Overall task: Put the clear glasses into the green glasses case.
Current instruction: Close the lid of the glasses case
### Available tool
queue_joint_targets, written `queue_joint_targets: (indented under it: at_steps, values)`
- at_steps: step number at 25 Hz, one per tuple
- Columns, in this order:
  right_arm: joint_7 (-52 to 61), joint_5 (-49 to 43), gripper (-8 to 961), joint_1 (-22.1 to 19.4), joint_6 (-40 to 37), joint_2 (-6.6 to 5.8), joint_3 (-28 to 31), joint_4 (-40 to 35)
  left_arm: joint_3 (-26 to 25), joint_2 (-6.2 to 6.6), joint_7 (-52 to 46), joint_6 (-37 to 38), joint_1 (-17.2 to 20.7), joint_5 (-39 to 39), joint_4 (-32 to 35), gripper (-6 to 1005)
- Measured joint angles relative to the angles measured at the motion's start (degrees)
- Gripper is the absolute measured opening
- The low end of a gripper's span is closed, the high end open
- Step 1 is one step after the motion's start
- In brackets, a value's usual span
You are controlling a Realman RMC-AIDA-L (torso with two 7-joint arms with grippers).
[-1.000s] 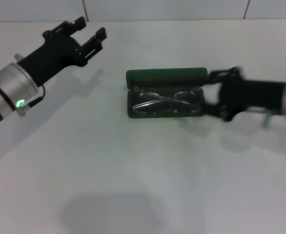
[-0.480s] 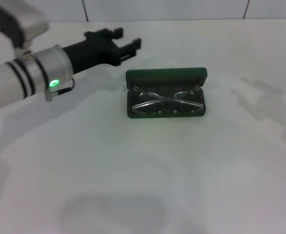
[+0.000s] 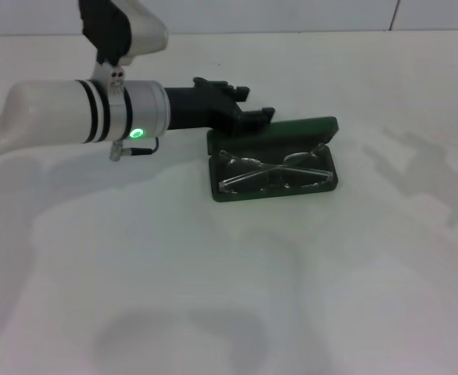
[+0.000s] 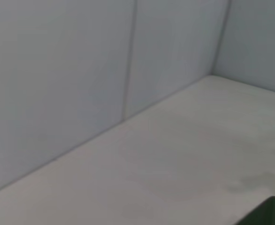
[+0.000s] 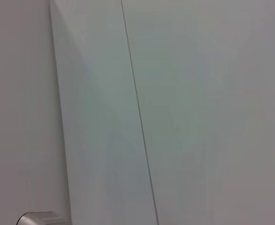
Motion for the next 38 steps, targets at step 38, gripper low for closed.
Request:
queue_joint_targets:
  at_steps: [38]
  values:
    - [-0.06, -1.92, 544, 2.22, 5.57, -0.59, -0.73, -0.99, 0.01, 0.07, 11.66, 13.44, 4.41, 1.13, 0.51, 608]
